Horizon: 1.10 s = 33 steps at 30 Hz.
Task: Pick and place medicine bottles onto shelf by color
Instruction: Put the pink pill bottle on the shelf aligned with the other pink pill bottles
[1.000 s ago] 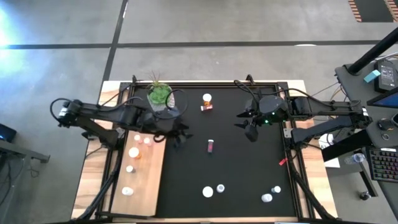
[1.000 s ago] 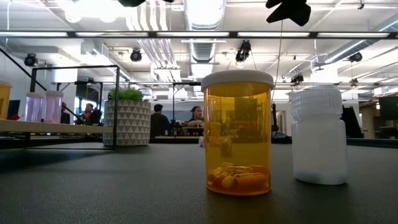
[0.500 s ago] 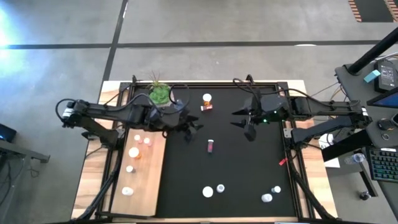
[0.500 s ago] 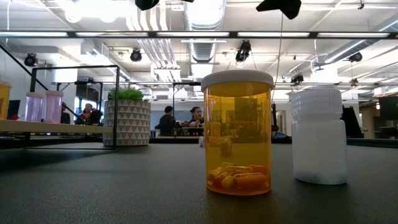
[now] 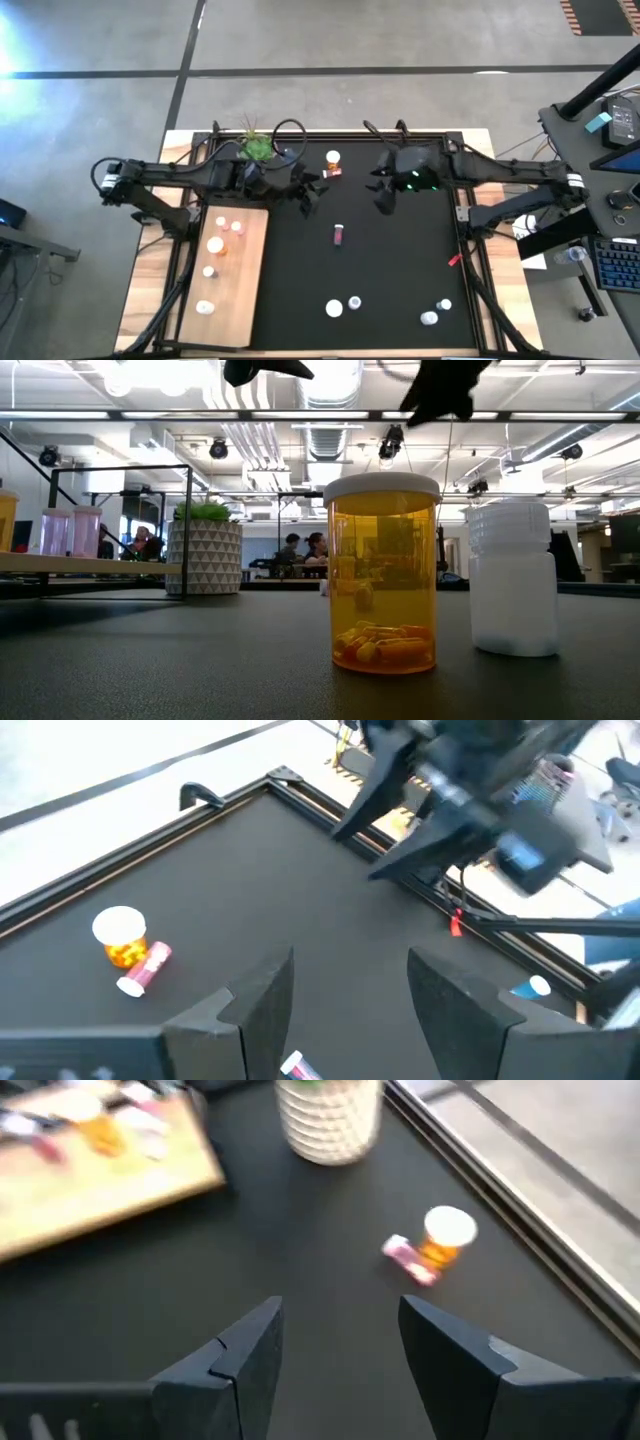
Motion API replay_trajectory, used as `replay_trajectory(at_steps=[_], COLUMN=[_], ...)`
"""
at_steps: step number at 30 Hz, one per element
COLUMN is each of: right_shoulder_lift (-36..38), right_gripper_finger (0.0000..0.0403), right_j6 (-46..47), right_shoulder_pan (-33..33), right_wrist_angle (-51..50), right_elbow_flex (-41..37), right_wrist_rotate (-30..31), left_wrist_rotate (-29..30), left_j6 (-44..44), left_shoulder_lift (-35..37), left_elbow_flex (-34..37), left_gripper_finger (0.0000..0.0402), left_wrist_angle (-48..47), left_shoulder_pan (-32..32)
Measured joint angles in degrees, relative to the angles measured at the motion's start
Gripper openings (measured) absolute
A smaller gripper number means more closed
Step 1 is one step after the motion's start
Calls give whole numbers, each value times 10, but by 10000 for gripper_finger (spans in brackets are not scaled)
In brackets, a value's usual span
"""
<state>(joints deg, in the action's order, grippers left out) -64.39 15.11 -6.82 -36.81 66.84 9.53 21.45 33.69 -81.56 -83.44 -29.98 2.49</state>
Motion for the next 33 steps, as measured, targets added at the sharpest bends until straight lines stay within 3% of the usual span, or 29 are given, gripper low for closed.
replay_trajectory(at_steps=[3,7,10,14,18,24,33], right_shoulder_lift=[-41,-100,-137,-187,-243,-341,-423], right_gripper_finger=[189,189,189,189,189,189,189], right_j6=[-58,-132,-205,-244,-267,-279,-288], right_shoulder_pan=[-53,-119,-153,-179,-198,-222,-246], right_wrist_angle=[9,42,114,245,310,338,341], right_elbow_flex=[-4,-17,-41,-78,-92,-68,2], right_wrist_rotate=[-76,-225,-288,-291,-292,-290,-288], left_wrist_rotate=[-4,-51,-66,-70,-70,-62,-59], left_j6=[0,-23,-50,-73,-76,-103,-121], left_shoulder_lift=[1,9,18,36,60,102,136], left_elbow_flex=[0,0,0,0,0,0,1], left_gripper_finger=[180,180,180,180,180,180,180], left_wrist_angle=[0,0,-1,-13,-21,-31,-37], left_shoulder_pan=[-14,-33,-40,-42,-43,-48,-48])
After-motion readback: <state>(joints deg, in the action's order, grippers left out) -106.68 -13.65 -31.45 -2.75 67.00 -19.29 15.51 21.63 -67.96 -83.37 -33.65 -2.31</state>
